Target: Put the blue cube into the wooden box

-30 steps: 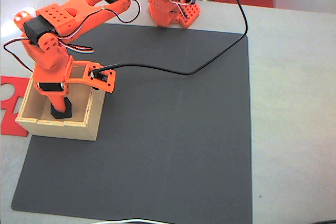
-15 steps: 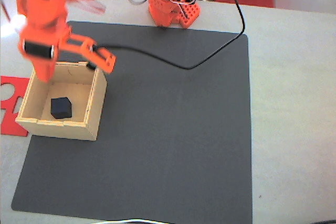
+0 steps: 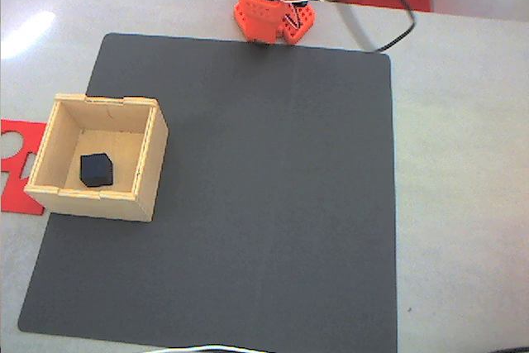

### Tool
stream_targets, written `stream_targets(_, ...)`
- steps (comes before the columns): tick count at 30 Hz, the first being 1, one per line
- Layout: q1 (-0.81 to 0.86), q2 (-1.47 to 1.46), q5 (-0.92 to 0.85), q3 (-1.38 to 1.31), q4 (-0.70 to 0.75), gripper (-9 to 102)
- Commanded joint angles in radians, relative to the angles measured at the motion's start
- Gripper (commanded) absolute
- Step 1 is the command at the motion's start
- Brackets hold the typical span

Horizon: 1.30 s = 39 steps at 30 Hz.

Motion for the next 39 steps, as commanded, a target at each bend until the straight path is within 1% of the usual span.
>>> stream_targets(1,-0.230,0.356,0.011,0.179,-0.012,0)
stream_targets(3,-0.304,0.468,0.032,0.199,-0.014,0)
stream_targets(7,-0.305,0.569,0.032,0.222,-0.021,0)
stream_targets(9,-0.314,0.683,0.020,0.383,-0.075,0)
stream_targets(12,-0.316,0.951,-0.003,0.756,-0.259,0)
stream_targets(13,-0.314,1.025,-0.009,0.847,-0.298,0)
stream_targets(18,-0.319,1.189,-0.028,1.097,-0.339,0)
stream_targets(22,-0.318,1.376,-0.051,1.399,-0.446,0)
stream_targets(25,-0.316,1.378,-0.048,1.514,-0.449,0)
stream_targets(29,-0.313,1.378,-0.031,1.689,-0.500,0)
stream_targets(36,-0.256,1.378,-0.026,2.051,-0.698,0)
stream_targets(39,-0.202,1.378,-0.029,2.192,-0.796,0)
